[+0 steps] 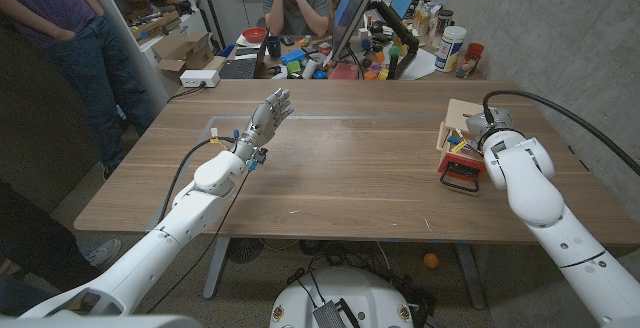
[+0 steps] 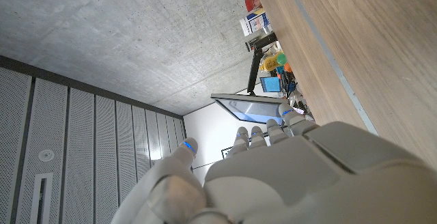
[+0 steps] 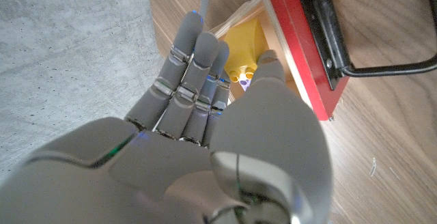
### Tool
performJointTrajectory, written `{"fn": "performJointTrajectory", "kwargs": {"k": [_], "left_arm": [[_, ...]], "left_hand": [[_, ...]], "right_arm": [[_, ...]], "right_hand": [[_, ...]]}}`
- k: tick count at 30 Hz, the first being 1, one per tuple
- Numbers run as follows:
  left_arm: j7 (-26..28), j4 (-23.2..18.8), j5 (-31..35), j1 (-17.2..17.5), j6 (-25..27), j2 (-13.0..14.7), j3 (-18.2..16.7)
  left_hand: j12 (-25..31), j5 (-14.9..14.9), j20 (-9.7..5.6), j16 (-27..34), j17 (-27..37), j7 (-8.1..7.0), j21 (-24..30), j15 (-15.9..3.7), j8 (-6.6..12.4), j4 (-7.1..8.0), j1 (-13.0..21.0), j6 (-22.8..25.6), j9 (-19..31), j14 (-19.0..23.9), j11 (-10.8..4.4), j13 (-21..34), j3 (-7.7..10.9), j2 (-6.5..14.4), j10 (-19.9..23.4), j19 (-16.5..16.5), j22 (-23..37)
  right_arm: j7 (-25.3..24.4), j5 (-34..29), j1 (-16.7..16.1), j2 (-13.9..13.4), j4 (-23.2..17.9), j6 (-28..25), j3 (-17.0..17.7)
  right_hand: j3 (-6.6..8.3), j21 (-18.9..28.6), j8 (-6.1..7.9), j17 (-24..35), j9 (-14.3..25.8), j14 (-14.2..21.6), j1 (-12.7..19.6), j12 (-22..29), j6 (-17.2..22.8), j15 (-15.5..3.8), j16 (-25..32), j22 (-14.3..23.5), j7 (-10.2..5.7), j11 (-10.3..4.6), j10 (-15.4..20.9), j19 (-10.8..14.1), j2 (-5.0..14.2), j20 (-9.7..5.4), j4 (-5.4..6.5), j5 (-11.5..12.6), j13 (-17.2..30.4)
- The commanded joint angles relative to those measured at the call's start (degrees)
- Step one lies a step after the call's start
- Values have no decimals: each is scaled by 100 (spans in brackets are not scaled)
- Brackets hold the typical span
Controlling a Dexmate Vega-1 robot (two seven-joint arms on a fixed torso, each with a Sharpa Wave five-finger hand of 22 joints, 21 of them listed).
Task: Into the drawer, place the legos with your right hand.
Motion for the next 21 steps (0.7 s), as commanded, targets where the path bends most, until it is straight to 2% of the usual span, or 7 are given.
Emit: {"fn": "performJointTrajectory", "kwargs": {"k": [1,15,19,20,21], "left_arm": [[-3,2,-17,7,-10,5,-12],[-25,51,-27,-21,-26,-13,-6],[-25,49,-25,-19,-28,-9,-8],[-19,47,-20,-17,-29,-8,-9],[-15,43,-13,-17,-24,-3,-9]], "left_hand": [[18,40,49,7,17,-33,-9,24,15,-5,-32,17,17,-3,30,11,-26,600,3,22,15],[17,44,46,8,16,-34,-12,26,15,-6,-30,14,17,0,30,11,-37,603,1,25,14],[17,45,48,9,16,-33,-13,23,16,-7,-29,18,16,2,30,11,-40,603,2,24,14],[17,45,45,9,16,-35,-14,23,16,-7,-29,17,16,2,27,11,-41,603,1,22,14],[18,45,43,9,16,-35,-14,22,16,-7,-29,18,16,2,23,11,-42,602,3,22,14]], "right_arm": [[-52,-13,35,-44,31,-78,-89],[-55,9,58,-84,27,-78,-108],[-50,28,73,-92,39,-71,-116],[-27,10,84,-92,44,-74,-127],[-10,19,94,-95,48,-67,-129]], "right_hand": [[-21,65,1042,24,311,42,504,-7,381,-111,-20,-8,-282,15,50,-14,468,-280,-3,27,-19],[-55,160,948,-7,236,-42,482,-195,275,-108,-96,-100,-311,55,-79,-115,479,-248,58,-5,-232],[-103,207,776,-116,155,-175,413,-349,70,-115,-258,-179,-283,66,-256,-161,479,-251,135,-21,-386],[-157,222,666,-135,90,-191,356,-416,-7,-126,-311,-227,-243,42,-320,-200,438,-244,180,-30,-466],[-201,232,587,-167,46,-218,316,-458,-73,-129,-361,-255,-240,80,-359,-217,397,-249,206,-36,-515]]}}
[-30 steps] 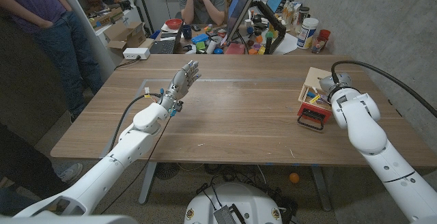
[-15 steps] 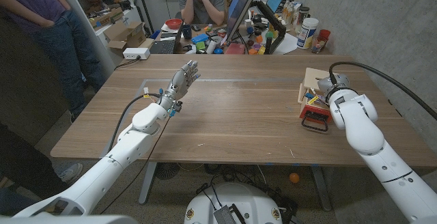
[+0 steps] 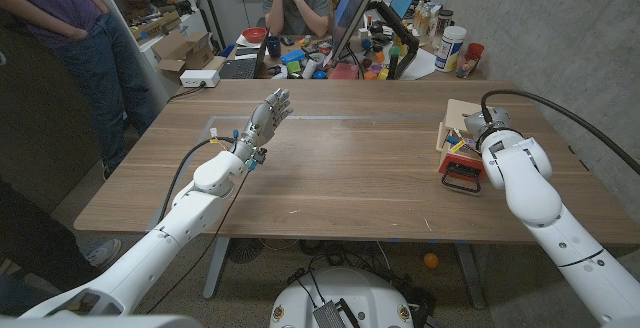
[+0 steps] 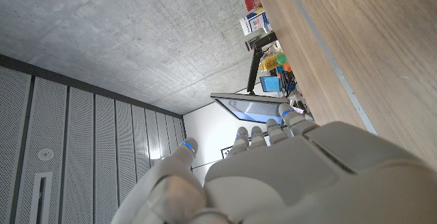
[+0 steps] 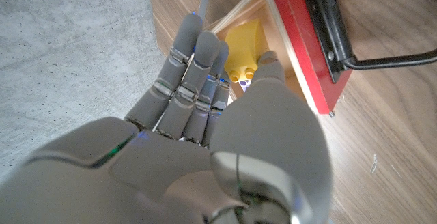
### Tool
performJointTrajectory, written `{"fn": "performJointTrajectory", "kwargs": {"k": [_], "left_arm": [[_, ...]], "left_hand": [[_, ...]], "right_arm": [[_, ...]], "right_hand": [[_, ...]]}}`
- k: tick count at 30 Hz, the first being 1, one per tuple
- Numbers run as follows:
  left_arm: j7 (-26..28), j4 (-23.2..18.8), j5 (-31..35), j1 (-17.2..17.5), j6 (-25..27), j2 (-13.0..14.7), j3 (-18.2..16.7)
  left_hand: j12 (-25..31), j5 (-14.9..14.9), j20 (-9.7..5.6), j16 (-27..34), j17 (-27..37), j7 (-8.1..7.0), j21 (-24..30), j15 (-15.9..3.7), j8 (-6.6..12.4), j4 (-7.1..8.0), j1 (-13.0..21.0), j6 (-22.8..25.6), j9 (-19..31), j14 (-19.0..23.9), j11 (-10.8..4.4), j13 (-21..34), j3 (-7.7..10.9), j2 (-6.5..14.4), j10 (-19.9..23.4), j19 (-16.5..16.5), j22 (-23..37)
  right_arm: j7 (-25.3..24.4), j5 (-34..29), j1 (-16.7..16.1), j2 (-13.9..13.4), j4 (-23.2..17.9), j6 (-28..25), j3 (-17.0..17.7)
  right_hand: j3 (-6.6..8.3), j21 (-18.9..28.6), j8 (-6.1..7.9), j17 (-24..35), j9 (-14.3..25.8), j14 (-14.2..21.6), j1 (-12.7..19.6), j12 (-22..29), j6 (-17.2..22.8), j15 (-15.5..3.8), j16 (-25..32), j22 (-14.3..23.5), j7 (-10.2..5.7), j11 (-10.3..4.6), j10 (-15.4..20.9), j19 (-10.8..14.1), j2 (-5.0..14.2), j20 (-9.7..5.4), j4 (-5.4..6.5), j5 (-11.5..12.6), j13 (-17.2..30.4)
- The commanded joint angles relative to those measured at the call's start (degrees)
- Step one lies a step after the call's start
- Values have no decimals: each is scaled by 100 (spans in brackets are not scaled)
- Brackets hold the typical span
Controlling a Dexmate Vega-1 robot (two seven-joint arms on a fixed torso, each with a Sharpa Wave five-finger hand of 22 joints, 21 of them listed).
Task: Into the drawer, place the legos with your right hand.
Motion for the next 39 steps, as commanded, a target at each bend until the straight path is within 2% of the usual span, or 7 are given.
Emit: {"fn": "performJointTrajectory", "kwargs": {"k": [1,4,9,11,16,24,39], "left_arm": [[-5,22,2,-13,-17,1,-2],[-3,21,7,-12,-18,5,-3],[-4,13,0,-8,-14,8,-7],[1,10,4,-7,-16,9,-8],[-2,-3,5,-3,-6,21,-9],[-10,-1,0,-8,-4,16,-4],[-12,-13,16,-7,1,17,13]], "left_hand": [[17,22,47,9,16,-38,-15,21,15,9,-29,17,16,2,27,11,-26,602,0,21,14],[18,23,47,8,16,-39,-15,23,16,9,-28,17,16,0,25,11,-28,601,2,22,14],[16,23,45,7,16,-39,-17,18,15,8,-28,16,16,-3,23,11,-32,598,-1,21,14],[16,23,40,8,15,-38,-19,19,16,7,-27,19,16,-1,25,11,-35,595,-1,17,14],[17,24,44,8,15,-38,-19,20,16,5,-27,18,16,-1,31,11,-41,590,0,22,14],[18,26,48,8,15,-37,-21,20,16,4,-25,20,16,-1,28,11,-46,589,3,20,13],[17,29,48,8,14,-39,-25,18,16,4,-25,19,16,-2,17,11,-58,590,3,19,13]], "right_arm": [[42,47,50,-27,29,7,-33],[54,70,59,-35,30,10,-34],[85,82,73,-51,29,7,-37],[86,104,73,-57,22,9,-31],[81,113,75,-72,12,3,-28],[76,149,43,-94,-26,-3,6],[38,172,20,-102,-112,-3,69]], "right_hand": [[-144,69,426,-93,2,-88,271,-167,-42,-179,-176,-111,-163,37,-138,-90,372,-292,141,-40,-200],[-263,82,196,-246,-124,-112,145,-313,-227,-174,-328,-204,-136,115,-261,-137,311,-272,232,-44,-347],[-543,93,-106,-260,-288,-152,-111,-497,-426,-165,-413,-340,-117,117,-342,-178,94,-229,380,-37,-558],[-684,95,-204,-259,-346,-170,-247,-563,-463,-155,-437,-390,-127,144,-373,-184,-26,-205,448,-31,-634],[-916,92,-430,-337,-463,-155,-503,-674,-592,-155,-518,-490,-143,184,-369,-188,-117,-164,609,22,-789],[-1019,102,-520,-405,-529,-114,-621,-717,-557,-159,-566,-538,-98,214,-315,-146,-106,-125,699,62,-878],[-1065,110,-657,-419,-623,-46,-553,-780,-492,-174,-588,-588,-99,229,-230,-122,12,-124,729,147,-1013]]}}
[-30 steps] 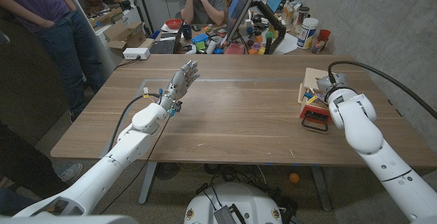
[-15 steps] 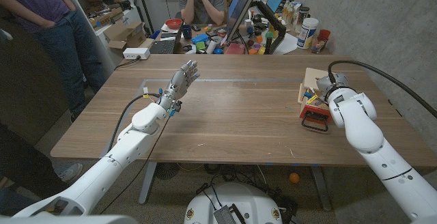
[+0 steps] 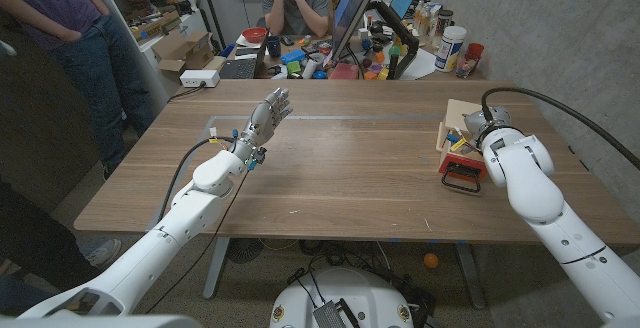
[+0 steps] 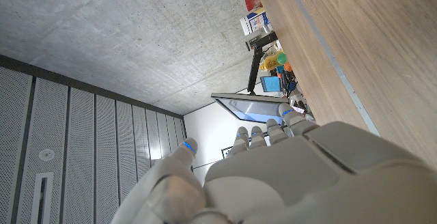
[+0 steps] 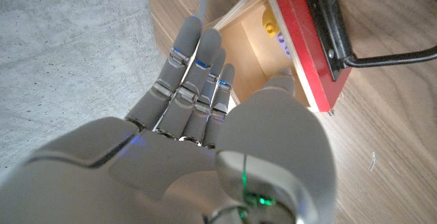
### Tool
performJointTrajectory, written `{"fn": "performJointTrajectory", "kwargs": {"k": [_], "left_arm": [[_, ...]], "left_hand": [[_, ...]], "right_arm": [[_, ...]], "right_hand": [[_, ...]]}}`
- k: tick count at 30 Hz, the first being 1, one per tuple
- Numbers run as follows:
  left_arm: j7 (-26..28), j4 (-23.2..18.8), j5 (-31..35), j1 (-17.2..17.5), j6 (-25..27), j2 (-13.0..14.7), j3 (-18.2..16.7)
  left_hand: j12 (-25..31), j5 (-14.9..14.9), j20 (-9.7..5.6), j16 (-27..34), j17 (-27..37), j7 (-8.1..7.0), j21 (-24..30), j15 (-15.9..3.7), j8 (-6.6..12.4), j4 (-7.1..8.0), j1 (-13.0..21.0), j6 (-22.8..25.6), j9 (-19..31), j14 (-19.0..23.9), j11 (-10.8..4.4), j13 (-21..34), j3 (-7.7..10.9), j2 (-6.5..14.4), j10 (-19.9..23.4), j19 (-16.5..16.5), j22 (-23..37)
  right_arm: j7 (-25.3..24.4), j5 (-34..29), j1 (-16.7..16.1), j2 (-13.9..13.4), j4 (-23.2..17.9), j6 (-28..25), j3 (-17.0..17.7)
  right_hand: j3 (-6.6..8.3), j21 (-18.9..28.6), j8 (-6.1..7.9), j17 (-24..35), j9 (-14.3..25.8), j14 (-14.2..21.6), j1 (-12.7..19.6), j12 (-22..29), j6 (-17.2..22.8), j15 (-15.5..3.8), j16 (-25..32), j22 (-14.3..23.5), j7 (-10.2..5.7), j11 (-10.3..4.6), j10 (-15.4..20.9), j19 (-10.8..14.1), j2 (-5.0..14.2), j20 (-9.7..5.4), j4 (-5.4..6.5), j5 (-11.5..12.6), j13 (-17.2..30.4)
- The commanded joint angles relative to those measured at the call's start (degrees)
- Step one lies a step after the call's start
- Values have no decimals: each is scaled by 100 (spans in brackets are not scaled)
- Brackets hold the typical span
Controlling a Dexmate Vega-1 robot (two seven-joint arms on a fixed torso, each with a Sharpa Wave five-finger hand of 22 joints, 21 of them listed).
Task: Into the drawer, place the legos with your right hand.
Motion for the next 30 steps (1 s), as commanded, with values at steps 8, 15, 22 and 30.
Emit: {"fn": "performJointTrajectory", "kwargs": {"k": [8,15,22,30], "left_arm": [[22,-64,16,39,6,20,4],[48,-117,16,81,12,42,-10],[60,-155,19,114,1,58,-19],[58,-191,18,136,-4,68,-15]], "left_hand": [[15,32,52,6,14,-7,-3,25,14,-6,-25,-15,16,-6,31,11,-26,589,-2,19,13],[15,33,51,6,14,-3,-5,18,15,-6,-25,-12,16,-8,28,11,-31,590,-3,19,13],[14,35,48,4,14,-8,-7,23,15,-6,-24,-11,16,-12,27,11,-37,590,-7,18,12],[15,36,54,5,14,-11,-11,22,15,-6,-24,-10,15,-12,24,11,-44,590,-6,13,12]], "right_arm": [[-54,33,9,7,-83,7,48],[-91,10,1,24,-147,-15,83],[-113,-31,-70,46,-258,-11,155],[-210,-105,-160,94,-458,5,278]], "right_hand": [[-131,17,-123,-51,-54,6,-44,-91,73,-247,-84,-27,13,11,74,33,105,-134,57,80,-84],[-170,1,-172,-96,-81,12,-68,-121,94,-252,-125,-41,12,27,78,10,138,-128,93,99,-129],[-250,-59,-270,-285,-124,-77,-107,-161,96,-241,-306,-65,-1,18,59,-87,174,-90,149,130,-174],[-332,-125,-356,-526,-159,-42,-124,-163,111,-233,-471,-88,-17,3,36,-149,188,-59,186,157,-164]]}}
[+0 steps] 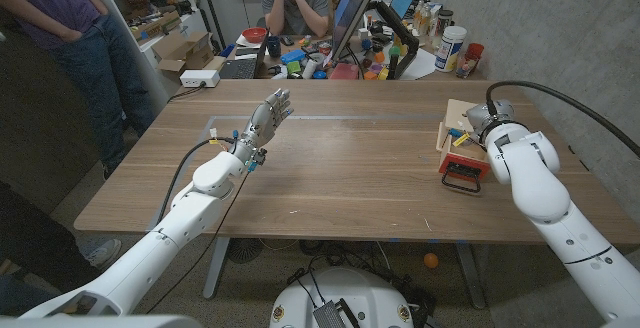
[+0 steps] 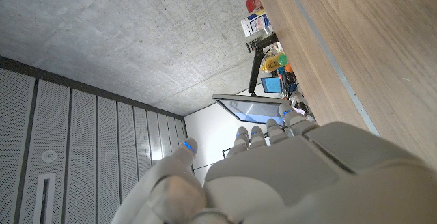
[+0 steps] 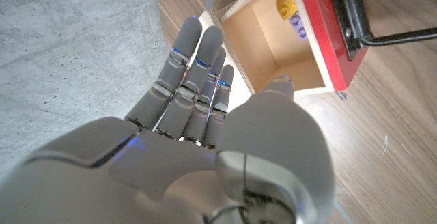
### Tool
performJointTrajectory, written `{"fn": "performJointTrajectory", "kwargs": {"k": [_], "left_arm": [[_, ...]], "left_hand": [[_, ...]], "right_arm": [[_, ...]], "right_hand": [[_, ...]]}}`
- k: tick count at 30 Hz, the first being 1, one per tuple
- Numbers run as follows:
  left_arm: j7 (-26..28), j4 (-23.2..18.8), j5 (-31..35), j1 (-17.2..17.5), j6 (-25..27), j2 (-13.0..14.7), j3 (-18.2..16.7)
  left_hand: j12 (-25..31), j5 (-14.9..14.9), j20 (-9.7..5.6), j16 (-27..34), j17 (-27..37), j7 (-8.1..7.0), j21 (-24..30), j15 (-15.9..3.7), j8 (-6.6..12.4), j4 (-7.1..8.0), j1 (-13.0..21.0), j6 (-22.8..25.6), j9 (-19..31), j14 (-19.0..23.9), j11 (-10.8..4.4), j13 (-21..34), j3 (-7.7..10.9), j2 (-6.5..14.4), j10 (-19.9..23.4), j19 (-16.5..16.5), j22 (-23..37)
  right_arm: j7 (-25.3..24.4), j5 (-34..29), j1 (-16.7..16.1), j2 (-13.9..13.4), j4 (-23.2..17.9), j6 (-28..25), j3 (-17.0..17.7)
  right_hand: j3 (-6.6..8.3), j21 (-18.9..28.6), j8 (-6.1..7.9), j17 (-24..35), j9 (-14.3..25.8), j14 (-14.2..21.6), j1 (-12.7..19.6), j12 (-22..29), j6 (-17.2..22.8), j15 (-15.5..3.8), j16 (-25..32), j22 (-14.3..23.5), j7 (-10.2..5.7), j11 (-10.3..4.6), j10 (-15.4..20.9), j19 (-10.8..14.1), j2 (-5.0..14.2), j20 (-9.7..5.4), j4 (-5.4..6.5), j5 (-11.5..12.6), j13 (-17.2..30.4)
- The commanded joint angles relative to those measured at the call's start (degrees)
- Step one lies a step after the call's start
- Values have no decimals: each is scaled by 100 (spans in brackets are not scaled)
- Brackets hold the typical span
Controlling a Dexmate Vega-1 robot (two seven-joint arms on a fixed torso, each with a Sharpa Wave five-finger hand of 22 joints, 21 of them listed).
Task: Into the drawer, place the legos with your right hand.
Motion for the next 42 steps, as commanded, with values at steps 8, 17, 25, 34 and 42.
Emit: {"fn": "performJointTrajectory", "kwargs": {"k": [8,17,25,34,42], "left_arm": [[36,-102,4,82,-9,29,-17],[48,-165,0,137,-13,62,-31],[73,-210,0,200,-55,89,-65],[78,-209,-9,224,-96,89,-81],[64,-198,-3,200,-96,81,-66]], "left_hand": [[15,38,52,5,14,0,-14,28,16,18,-24,-9,16,-12,29,11,-25,591,-5,11,12],[17,40,52,4,13,-3,-15,32,15,18,-23,-11,16,-15,31,11,-30,591,-3,14,12],[14,41,54,4,13,0,-18,34,16,18,-23,-7,16,-16,36,11,-35,592,-9,13,12],[15,42,54,4,13,-4,-19,33,17,18,-22,-3,16,-17,31,11,-41,592,-9,14,12],[15,44,57,4,13,4,-22,31,17,18,-22,-2,15,-17,31,11,-46,593,-11,11,11]], "right_arm": [[-163,-171,-154,154,-301,38,218],[-331,-129,-264,265,-424,61,363],[-457,-233,-302,371,-531,61,426],[-516,-327,-262,470,-583,112,473],[-509,-372,-202,518,-595,176,511]], "right_hand": [[-123,-65,-87,-64,-21,27,-10,-38,71,-242,-65,-3,-24,-15,2,-81,70,-97,35,49,14],[-200,-148,-199,-218,-45,-48,-31,-86,41,-237,-231,-14,-34,-3,-94,-131,91,-103,71,78,-15],[-247,-213,-266,-355,-57,-65,-79,-83,43,-219,-356,-22,-23,-15,-90,-160,112,-65,107,94,-33],[-289,-338,-380,-566,-52,-262,-102,-112,-2,-212,-624,-27,-58,-30,-226,-248,130,3,121,119,-43],[-292,-496,-506,-883,3,-540,-40,-127,-114,-192,-1019,-30,-123,-71,-413,-365,165,14,98,163,-43]]}}
